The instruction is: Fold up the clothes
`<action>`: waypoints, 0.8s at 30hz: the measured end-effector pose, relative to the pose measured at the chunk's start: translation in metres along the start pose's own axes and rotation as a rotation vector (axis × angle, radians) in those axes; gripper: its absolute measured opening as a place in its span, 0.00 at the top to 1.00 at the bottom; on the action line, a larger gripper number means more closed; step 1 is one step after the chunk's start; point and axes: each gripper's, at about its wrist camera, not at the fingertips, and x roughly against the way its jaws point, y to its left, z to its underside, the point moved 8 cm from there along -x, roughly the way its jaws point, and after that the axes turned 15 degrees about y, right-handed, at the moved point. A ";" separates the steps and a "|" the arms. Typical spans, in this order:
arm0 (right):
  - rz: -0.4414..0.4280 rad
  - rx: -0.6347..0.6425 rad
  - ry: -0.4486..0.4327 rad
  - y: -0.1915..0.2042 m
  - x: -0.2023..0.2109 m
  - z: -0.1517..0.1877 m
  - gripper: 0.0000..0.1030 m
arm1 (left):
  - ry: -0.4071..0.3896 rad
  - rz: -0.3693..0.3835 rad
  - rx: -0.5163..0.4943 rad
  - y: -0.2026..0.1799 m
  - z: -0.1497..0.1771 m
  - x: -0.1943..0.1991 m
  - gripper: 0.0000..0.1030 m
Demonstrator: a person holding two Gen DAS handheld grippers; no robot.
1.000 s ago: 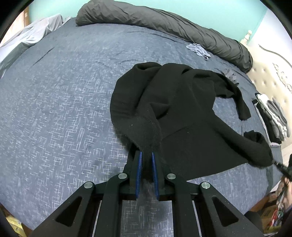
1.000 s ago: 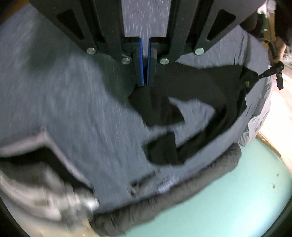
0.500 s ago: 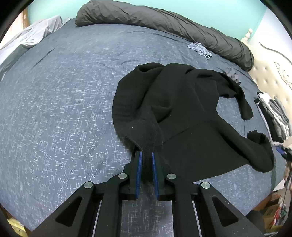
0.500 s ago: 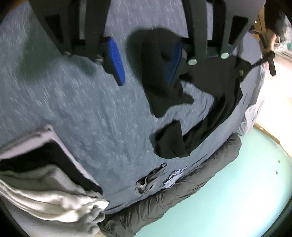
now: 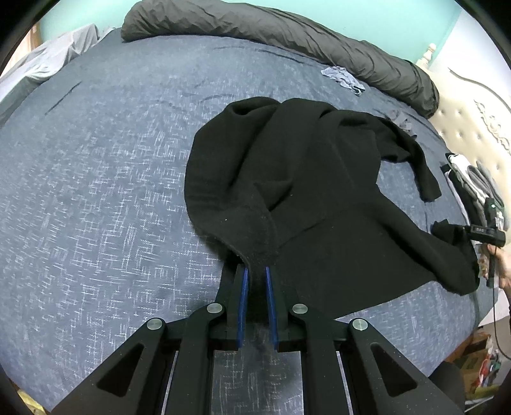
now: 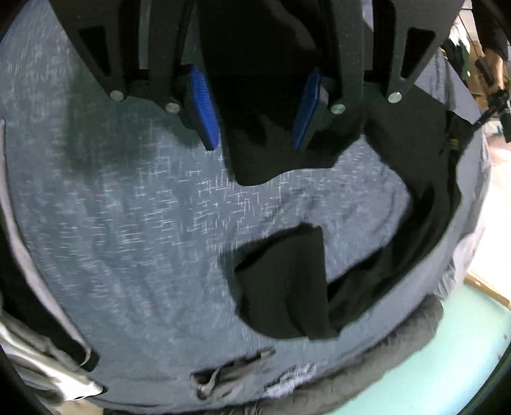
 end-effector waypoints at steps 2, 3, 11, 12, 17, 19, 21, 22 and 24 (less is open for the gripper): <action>0.011 0.003 0.034 0.000 -0.012 -0.003 0.52 | 0.006 -0.001 0.005 0.002 -0.001 -0.003 0.89; 0.006 0.000 0.037 0.000 -0.015 -0.003 0.52 | 0.009 -0.003 0.006 0.004 -0.001 -0.003 0.89; 0.004 0.023 -0.054 0.001 0.000 0.005 0.96 | 0.016 -0.014 0.021 0.007 0.002 -0.004 0.89; 0.003 0.025 -0.087 0.001 0.012 0.008 0.96 | 0.017 -0.014 0.023 0.007 0.002 -0.004 0.89; 0.049 -0.002 -0.259 -0.021 0.082 0.027 0.96 | 0.019 -0.004 0.036 0.006 0.001 -0.001 0.89; 0.082 -0.037 -0.320 -0.042 0.110 0.041 0.96 | 0.018 -0.008 0.034 0.005 0.001 0.001 0.89; 0.106 -0.067 -0.342 -0.058 0.121 0.050 0.96 | 0.016 -0.012 0.034 0.004 0.001 0.002 0.89; 0.118 -0.082 -0.353 -0.066 0.126 0.055 0.96 | 0.015 -0.013 0.034 0.004 0.001 0.003 0.89; 0.142 -0.112 -0.376 -0.083 0.137 0.064 0.96 | 0.011 -0.020 0.034 0.004 0.001 0.005 0.90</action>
